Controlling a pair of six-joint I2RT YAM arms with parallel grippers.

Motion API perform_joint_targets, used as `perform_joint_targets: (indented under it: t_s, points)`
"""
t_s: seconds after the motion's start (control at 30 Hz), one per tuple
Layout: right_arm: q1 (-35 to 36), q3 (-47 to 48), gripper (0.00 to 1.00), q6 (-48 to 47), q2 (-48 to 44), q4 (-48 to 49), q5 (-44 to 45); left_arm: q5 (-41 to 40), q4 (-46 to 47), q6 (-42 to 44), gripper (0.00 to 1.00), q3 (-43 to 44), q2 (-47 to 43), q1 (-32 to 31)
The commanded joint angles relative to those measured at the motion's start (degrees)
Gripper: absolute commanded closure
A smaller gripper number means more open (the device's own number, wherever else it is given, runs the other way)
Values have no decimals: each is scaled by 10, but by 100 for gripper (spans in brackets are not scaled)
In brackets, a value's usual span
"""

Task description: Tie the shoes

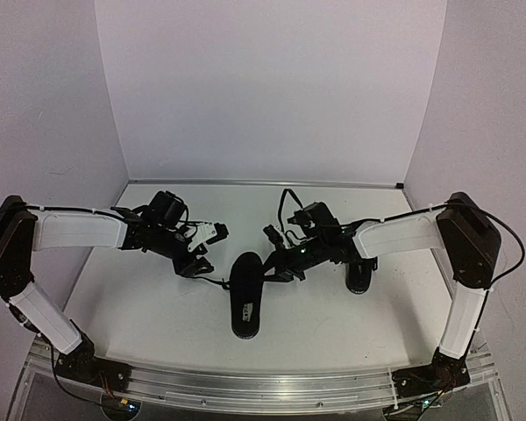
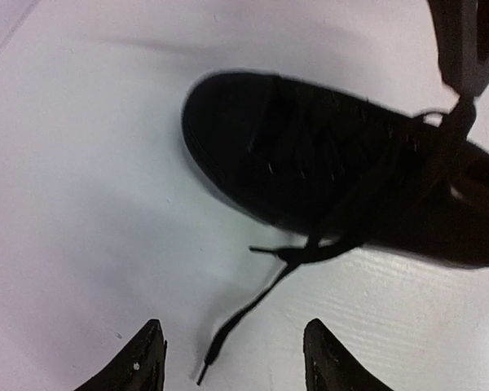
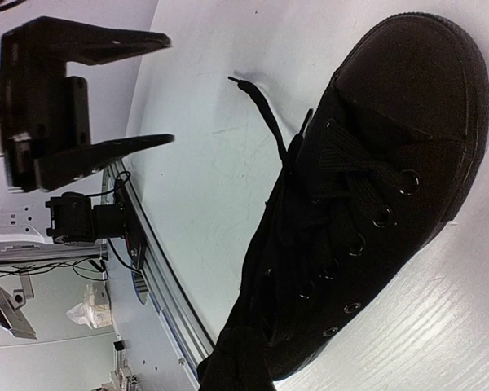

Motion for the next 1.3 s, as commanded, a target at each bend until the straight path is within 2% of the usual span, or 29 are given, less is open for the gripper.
perform_joint_targets:
  t_s: [0.0, 0.4, 0.6, 0.7, 0.8, 1.13, 1.2, 1.27]
  points:
    - [3, 21, 100, -7, -2, 13, 8, 8, -94, 61, 43, 57, 42, 9]
    - [3, 21, 100, -5, -2, 13, 12, 13, -126, 126, 46, 125, 155, 22]
    - [3, 21, 100, -5, -1, 13, 12, 19, -123, 136, 66, 127, 163, 22]
    - [3, 20, 100, -6, -1, 13, 12, 23, -120, 136, 69, 112, 149, 22]
    - [3, 20, 100, -7, 1, 13, 11, 17, -120, 139, 78, 104, 147, 22]
    - [3, 25, 100, -7, 4, 13, 12, -13, -104, 157, 64, 99, 173, 22]
    - [3, 25, 100, -7, 5, 13, 12, -19, -110, 158, 64, 102, 186, 22]
    - [3, 24, 100, -8, 6, 13, 12, -18, -112, 155, 68, 103, 191, 21]
